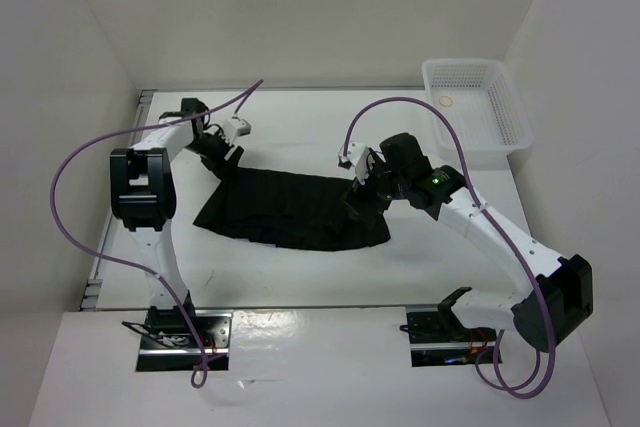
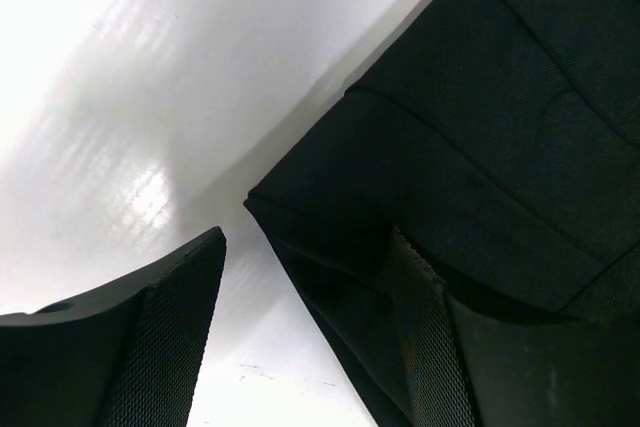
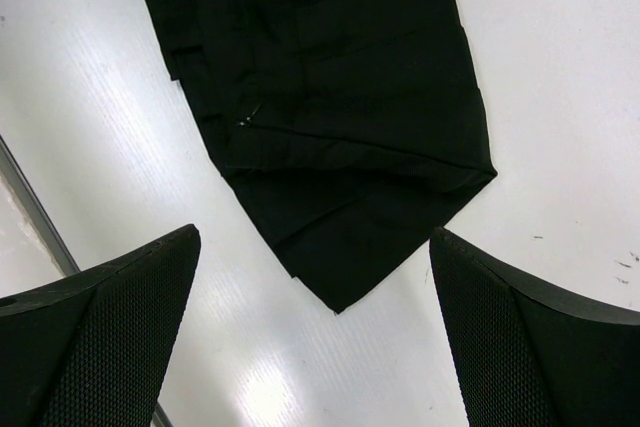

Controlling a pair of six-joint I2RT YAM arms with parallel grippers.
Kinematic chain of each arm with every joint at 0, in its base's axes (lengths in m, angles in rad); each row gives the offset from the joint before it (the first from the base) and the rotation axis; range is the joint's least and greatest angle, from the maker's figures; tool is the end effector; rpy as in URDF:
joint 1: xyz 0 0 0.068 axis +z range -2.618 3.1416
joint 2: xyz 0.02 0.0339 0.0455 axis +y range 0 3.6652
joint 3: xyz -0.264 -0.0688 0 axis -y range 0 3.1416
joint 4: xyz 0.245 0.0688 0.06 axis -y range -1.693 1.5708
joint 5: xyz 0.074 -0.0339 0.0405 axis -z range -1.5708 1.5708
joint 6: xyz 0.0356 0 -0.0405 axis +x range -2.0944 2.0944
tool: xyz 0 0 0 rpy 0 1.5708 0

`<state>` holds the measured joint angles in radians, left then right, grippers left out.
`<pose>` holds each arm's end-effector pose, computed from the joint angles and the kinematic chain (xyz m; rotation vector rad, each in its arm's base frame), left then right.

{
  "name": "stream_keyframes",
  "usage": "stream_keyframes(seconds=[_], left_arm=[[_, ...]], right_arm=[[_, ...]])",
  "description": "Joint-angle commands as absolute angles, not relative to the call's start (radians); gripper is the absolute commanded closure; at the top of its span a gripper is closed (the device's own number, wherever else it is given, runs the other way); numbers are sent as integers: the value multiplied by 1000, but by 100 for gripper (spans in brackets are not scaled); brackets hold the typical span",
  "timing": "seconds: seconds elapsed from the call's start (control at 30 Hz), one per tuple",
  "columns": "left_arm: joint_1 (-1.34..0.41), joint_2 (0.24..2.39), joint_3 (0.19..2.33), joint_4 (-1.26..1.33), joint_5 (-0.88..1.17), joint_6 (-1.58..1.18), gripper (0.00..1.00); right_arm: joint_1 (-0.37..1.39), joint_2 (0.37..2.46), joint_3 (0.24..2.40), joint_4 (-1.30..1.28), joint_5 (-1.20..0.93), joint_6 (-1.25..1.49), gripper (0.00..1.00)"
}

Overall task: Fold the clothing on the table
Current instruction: Fold the skirt

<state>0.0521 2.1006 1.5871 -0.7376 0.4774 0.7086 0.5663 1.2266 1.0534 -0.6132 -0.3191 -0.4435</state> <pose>0.4298 0.0060 0.1730 0.9487 2.4645 -0.4383 0.2124 0.1482 0.3026 -1.2700 1.9755 0.4359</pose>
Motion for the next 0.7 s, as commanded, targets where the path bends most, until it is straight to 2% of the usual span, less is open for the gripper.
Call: stream_keyframes(seconds=[0.0,0.37,0.47,0.57,0.6,0.67], left_arm=[[55,2114,1631,-746,541,750,27],[18,2174,1631,-755,554,750,31],[18,2174,1621,-755,554,759,35],[18,2174,1598,-755,554,759,54],[18,2174,1585,-755,554,747,72],[18,2161,1551,-755,554,733,88]], right_arm=[[560,1207,1048,-586,-334,-456,0],[560,1207,1048,-586,-334,-456,0],[560,1207,1048,-586,-334,-456,0],[560,1207,1048,-586,-334,-456,0],[560,1207,1048,-586,-334,-456,0],[560,1207,1048,-586,-334,-446,0]])
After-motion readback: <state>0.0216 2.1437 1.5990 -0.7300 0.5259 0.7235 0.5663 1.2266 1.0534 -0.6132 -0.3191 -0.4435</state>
